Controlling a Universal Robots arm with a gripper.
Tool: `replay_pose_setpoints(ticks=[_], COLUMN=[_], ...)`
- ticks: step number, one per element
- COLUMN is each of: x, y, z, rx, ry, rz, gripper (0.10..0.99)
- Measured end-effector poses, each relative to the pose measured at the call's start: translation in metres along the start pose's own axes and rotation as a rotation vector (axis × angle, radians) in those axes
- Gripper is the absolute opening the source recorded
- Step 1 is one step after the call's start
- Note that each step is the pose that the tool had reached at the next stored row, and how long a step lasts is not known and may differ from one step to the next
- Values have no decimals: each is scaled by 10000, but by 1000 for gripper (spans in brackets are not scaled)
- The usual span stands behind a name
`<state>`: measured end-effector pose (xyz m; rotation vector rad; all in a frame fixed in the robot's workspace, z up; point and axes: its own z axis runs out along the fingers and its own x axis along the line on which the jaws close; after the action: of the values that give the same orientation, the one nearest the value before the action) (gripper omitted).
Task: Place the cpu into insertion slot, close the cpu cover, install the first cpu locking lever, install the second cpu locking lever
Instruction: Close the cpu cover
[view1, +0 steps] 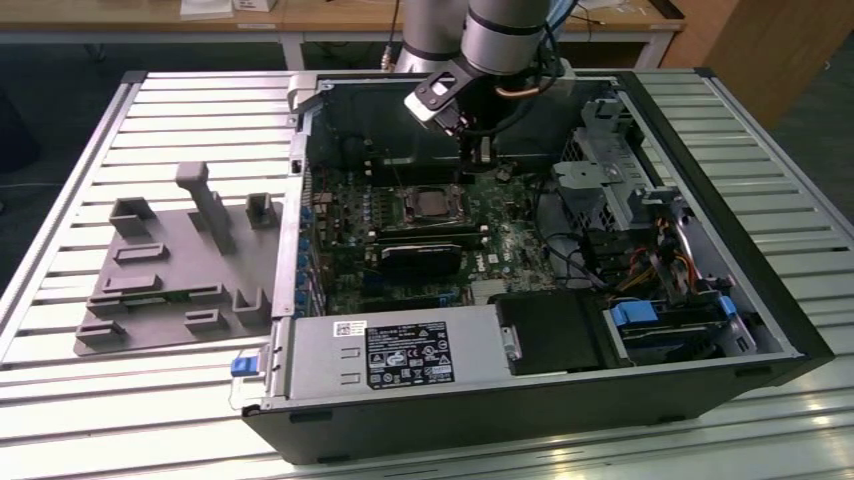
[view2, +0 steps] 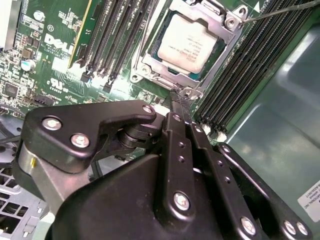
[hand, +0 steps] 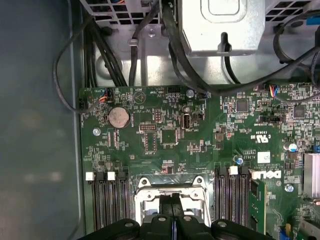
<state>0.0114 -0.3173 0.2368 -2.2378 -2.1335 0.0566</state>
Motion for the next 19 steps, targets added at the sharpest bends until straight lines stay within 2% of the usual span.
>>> replay_pose_setpoints(ticks=[2, 9, 12, 15, 19], x=[-1, -9, -13, -17, -29], y=[-26, -187, -255, -336, -449], z=[6, 53, 74, 91, 115], rx=[-68, -602, -791, -876, -926], ry=[5, 29, 38, 39, 31], rz=[-2, -10, -13, -14, -19], gripper=[102, 102, 102, 102, 102])
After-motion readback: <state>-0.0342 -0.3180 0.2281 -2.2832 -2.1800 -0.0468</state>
